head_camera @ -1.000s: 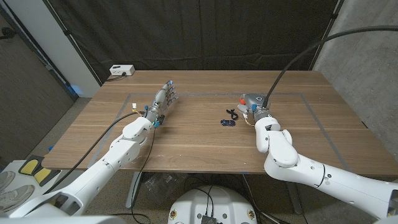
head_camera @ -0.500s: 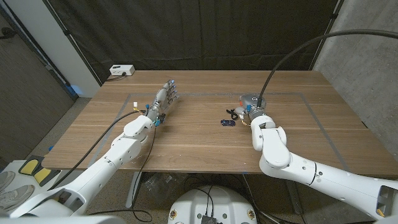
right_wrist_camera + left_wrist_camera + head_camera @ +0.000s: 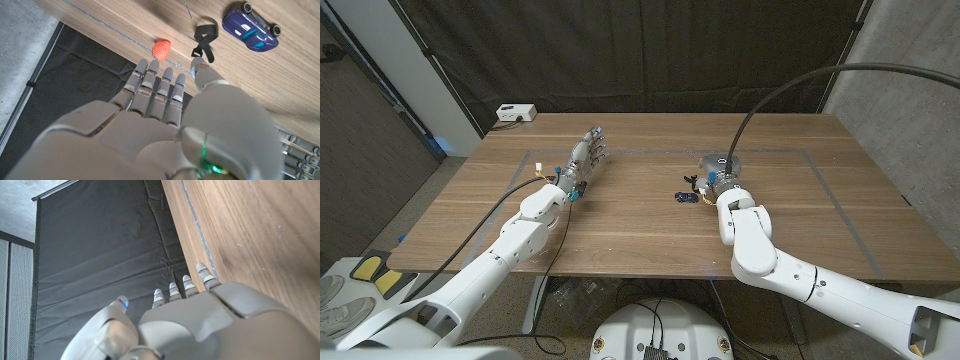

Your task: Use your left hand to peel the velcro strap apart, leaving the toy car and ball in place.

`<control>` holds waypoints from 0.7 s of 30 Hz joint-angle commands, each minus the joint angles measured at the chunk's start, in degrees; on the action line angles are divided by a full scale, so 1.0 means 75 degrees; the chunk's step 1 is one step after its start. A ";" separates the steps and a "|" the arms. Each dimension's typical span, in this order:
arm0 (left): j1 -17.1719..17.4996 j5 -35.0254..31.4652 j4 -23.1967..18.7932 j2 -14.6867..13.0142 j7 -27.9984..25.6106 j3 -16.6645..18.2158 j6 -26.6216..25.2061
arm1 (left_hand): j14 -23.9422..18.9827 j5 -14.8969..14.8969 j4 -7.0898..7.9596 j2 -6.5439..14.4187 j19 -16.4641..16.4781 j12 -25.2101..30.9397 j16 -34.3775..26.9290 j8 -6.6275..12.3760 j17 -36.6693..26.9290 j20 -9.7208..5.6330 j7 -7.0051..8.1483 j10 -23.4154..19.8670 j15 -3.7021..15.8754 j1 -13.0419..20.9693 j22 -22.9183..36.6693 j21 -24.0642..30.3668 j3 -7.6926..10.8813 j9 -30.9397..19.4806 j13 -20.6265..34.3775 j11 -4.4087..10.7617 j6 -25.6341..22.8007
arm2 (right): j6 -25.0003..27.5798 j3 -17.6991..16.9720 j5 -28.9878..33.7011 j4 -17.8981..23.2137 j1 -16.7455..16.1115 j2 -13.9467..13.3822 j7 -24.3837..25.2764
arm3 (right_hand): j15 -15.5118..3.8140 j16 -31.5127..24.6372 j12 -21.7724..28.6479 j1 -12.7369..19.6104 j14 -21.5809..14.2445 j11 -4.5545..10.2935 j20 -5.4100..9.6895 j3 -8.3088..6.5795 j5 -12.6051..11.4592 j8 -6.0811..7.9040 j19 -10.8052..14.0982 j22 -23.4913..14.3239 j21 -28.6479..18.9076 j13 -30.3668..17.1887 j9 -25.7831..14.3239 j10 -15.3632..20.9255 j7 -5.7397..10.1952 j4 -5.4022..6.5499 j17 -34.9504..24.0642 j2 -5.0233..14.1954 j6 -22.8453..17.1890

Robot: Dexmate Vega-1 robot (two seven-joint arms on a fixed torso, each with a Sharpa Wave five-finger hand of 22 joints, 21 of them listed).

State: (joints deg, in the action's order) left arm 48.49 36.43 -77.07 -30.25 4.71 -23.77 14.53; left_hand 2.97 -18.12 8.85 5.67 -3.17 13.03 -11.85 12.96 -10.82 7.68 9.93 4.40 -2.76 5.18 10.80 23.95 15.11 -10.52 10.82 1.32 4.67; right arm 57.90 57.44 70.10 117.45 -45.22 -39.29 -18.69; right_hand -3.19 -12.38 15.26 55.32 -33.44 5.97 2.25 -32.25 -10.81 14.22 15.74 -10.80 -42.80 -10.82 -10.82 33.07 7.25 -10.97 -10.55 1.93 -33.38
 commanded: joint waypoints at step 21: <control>-0.0024 -0.0002 -0.0036 0.0020 -0.0141 -0.0018 -0.0189 | -0.0035 -0.0028 0.0049 0.0021 0.0042 -0.0061 0.0027 -0.0003 -0.0017 0.0058 0.0030 -0.0031 -0.0005 -0.0157 0.0032 -0.0031 -0.0098 -0.0050 0.0008 0.0002 -0.0098 | -0.1555 -0.1037 0.1289 -0.1002 -0.0739 0.0758 0.0020 | -0.1381 -0.0180 0.0270 0.1505 -0.0578 0.0572 0.0358 0.0245 -0.0079 0.0389 0.0161 -0.0042 -0.0357 -0.0255 -0.0115 0.1119 0.0452 0.0225 -0.0297 -0.0498 -0.1200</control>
State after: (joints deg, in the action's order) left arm 48.38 36.37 -77.27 -30.16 3.92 -23.92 13.56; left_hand 2.98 -18.12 9.34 5.61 -3.18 12.64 -11.85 12.96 -10.81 7.68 10.11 4.41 -2.76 4.48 10.80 23.86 14.62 -10.81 10.81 1.32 4.49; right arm 49.46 51.61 79.13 111.54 -49.78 -34.66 -17.54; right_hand -3.67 -13.36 16.77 66.06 -37.20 10.28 2.34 -31.11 -11.47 16.77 16.86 -10.79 -45.16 -12.41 -11.35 40.81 10.54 -9.39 -12.41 -1.63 -41.67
